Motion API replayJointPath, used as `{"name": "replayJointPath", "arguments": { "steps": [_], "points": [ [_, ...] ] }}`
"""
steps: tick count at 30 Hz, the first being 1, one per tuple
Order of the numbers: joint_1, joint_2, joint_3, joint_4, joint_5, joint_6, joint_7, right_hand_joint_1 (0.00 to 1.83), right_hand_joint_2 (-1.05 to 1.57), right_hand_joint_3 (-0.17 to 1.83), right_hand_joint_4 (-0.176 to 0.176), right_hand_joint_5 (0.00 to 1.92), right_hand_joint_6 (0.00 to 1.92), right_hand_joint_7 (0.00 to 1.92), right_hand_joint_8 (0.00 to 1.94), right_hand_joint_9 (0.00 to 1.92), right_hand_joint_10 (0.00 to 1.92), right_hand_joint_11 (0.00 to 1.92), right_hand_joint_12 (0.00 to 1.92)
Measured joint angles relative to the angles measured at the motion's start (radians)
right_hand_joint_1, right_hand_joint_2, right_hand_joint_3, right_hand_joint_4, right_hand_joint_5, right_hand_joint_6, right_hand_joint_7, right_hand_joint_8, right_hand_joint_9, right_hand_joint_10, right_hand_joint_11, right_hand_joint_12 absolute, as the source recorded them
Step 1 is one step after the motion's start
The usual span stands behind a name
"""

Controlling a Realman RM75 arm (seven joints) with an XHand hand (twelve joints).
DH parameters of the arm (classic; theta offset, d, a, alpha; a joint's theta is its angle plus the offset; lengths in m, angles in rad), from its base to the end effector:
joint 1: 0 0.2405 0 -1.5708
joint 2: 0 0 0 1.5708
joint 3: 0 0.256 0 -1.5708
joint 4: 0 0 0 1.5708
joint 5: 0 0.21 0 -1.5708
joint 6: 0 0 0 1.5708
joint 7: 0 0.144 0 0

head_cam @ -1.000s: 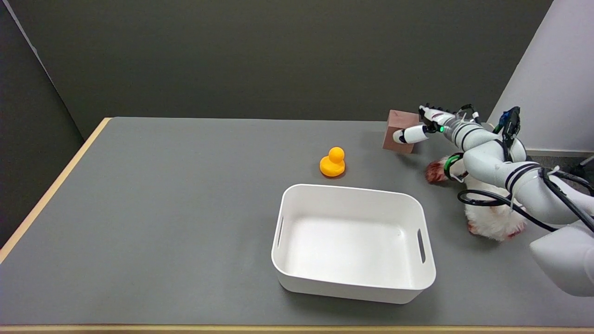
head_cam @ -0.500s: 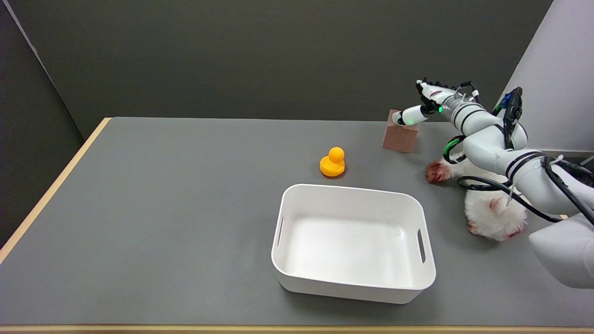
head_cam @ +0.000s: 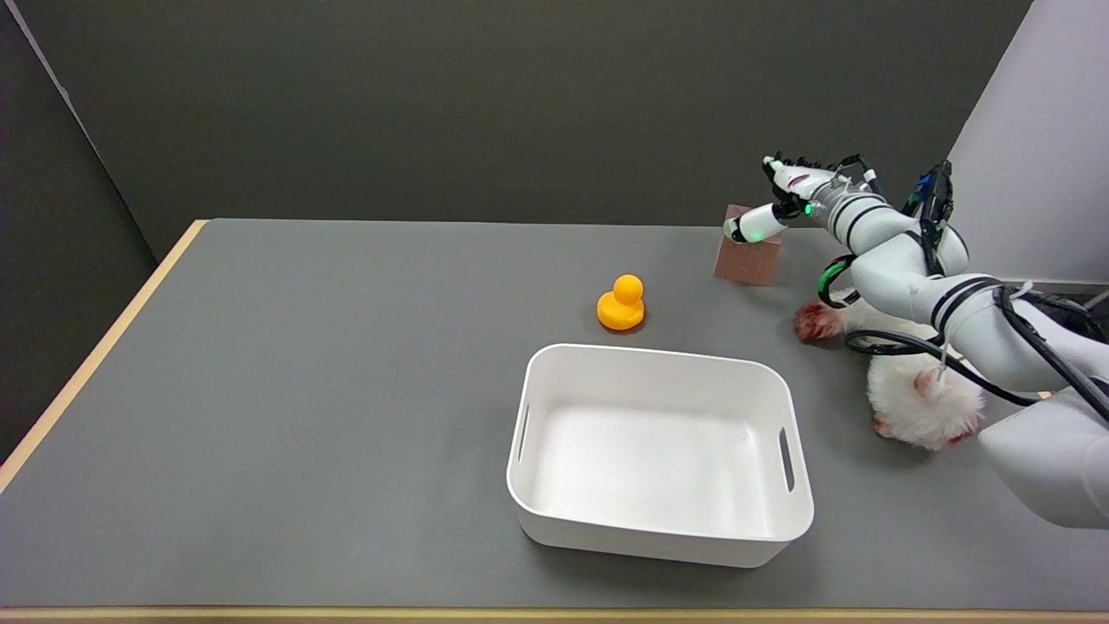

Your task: Pick up wooden cube.

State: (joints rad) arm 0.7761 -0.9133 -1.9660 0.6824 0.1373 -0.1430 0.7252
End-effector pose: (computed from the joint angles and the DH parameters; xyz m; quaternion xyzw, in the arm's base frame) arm -0.2094 -0.4712 0.5070 0.5533 -0.1324 -0.0302 0.8219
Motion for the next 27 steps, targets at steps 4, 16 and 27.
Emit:
{"name": "replayJointPath", "arguments": {
  "steps": [4,16,27],
  "points": [
    [0.009,-0.006,-0.021,-0.023,0.010,0.000,0.000,0.45,0.53,0.86,-0.110,0.00,0.09,0.00,0.00,0.00,0.00,0.00,0.61],
    [0.024,-0.015,-0.058,-0.052,0.026,0.000,-0.001,0.43,0.54,0.86,-0.102,0.01,0.09,0.00,0.00,0.00,0.00,0.00,0.62],
    [0.032,-0.020,-0.083,-0.074,0.032,0.000,-0.001,0.49,0.53,0.89,-0.094,0.03,0.21,0.00,0.11,0.00,0.13,0.00,0.69]
  ]
}}
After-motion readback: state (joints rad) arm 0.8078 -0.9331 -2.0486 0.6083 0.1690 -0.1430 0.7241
